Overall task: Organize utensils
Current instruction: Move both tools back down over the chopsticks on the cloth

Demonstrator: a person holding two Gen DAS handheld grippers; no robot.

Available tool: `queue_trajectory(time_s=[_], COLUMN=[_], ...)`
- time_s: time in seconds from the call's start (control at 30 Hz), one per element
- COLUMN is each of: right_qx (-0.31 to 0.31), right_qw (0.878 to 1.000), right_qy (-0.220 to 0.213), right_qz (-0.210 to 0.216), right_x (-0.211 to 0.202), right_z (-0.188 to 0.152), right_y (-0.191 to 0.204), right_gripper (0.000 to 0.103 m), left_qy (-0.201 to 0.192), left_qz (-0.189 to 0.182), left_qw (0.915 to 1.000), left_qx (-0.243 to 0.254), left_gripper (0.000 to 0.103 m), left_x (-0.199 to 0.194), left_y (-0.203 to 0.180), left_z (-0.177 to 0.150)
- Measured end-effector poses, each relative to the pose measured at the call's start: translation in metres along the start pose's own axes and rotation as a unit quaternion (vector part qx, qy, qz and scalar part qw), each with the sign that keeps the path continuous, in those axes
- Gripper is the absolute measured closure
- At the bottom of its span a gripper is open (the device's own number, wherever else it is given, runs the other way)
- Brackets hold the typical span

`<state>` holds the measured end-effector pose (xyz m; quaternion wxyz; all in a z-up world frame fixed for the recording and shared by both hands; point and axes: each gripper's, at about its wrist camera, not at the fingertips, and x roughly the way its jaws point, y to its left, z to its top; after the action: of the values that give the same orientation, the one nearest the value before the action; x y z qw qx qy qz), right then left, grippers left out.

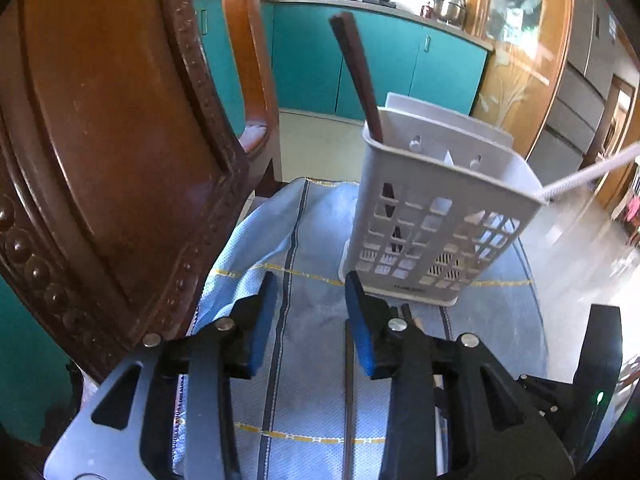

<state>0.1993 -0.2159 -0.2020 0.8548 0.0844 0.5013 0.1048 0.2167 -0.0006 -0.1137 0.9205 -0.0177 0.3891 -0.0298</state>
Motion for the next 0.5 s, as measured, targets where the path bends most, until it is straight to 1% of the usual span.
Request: queue_trajectory(time_s=[0.07,0.13,0.37,0.5], right_qx=[0.010,0.020,0.055,0.061], right_qw=[1.000,1.000,0.998,0.998], right_qy=[-0.003,-0.004,-0.002,-0.007], right_qz=[0.001,0.004,-0.018,-0.032], right_x=[-0.002,-0.005,-0.015,-0.021], right_z=[-0.001,-0.002,-0.008,-0.011], right_y=[-0.004,-0.008,-0.031,-0.039], right_gripper=[0.093,0.098,0.101,0.101], left_qy=[0.005,0.011,0.027,0.032], left_qz=[0.007,0.011,0.015,0.015], left_qw=[0.9999,0.9998,0.9994,0.9992], left_qx=[0.009,0.012,0.014,0.017], left_gripper=[0.067,0.066,0.066,0.065], left_x=[0.001,0.004,0.009,0.011], left_y=[-0.001,-0.002,-0.003,-0.005], left_z=[0.000,-0.002,-0.013,-0.015])
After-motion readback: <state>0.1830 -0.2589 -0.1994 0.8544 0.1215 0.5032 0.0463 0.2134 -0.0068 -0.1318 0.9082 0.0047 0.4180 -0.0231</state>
